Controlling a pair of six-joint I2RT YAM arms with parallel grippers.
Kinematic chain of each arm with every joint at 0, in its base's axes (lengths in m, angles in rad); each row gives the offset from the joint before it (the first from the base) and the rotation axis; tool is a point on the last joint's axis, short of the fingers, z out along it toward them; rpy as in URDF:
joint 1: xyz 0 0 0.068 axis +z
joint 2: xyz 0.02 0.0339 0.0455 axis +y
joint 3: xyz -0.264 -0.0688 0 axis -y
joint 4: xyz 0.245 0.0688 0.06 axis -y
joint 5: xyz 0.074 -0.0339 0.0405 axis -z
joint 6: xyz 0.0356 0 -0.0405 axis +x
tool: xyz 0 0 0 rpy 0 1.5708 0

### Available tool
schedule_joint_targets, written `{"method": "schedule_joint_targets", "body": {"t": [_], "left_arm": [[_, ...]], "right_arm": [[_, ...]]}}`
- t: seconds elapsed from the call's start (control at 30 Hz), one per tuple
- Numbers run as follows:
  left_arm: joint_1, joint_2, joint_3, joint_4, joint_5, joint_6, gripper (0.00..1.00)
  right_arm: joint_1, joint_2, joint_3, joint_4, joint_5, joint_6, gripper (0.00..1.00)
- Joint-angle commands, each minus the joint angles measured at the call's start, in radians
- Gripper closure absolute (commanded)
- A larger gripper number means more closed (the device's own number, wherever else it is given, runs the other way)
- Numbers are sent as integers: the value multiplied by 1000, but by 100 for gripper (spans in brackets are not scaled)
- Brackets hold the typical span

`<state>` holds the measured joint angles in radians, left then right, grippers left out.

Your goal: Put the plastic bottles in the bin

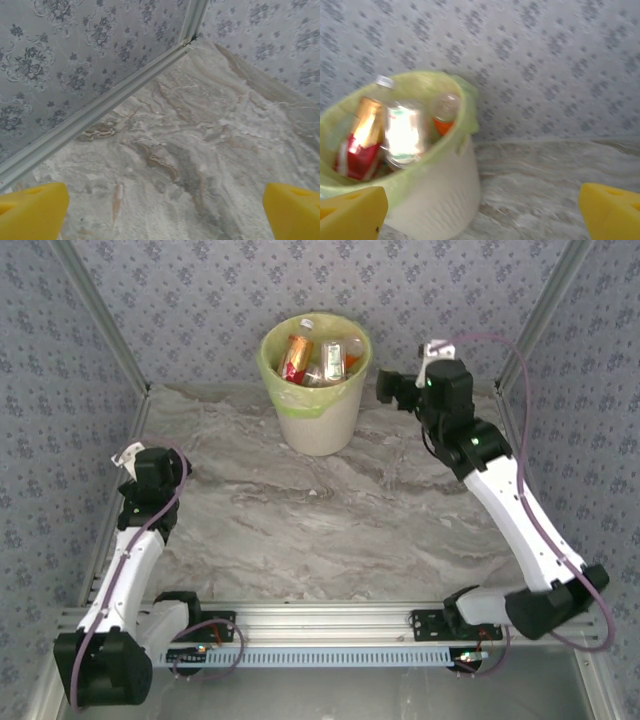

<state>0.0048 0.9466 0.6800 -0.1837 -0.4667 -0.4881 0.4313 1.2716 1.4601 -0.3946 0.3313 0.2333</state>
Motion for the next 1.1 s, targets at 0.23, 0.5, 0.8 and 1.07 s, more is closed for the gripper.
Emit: {"method": "schedule_joint_targets", "body": {"t": [0.23, 0.5, 0.8, 1.07], "left_arm": [[37, 128, -190, 362, 20, 202, 1], [38, 312, -263, 670, 107, 310, 0], [-14, 615, -319, 1148, 352, 475, 1], [-28, 583, -293, 1046, 153, 405, 1]], "right_arm": [[-229, -265, -465, 131, -15, 29, 0], [-361, -312, -744, 327, -112, -46, 0], [-402, -225, -916, 481, -182, -167, 0], [-432, -66, -1097, 933, -110, -171, 0]]}}
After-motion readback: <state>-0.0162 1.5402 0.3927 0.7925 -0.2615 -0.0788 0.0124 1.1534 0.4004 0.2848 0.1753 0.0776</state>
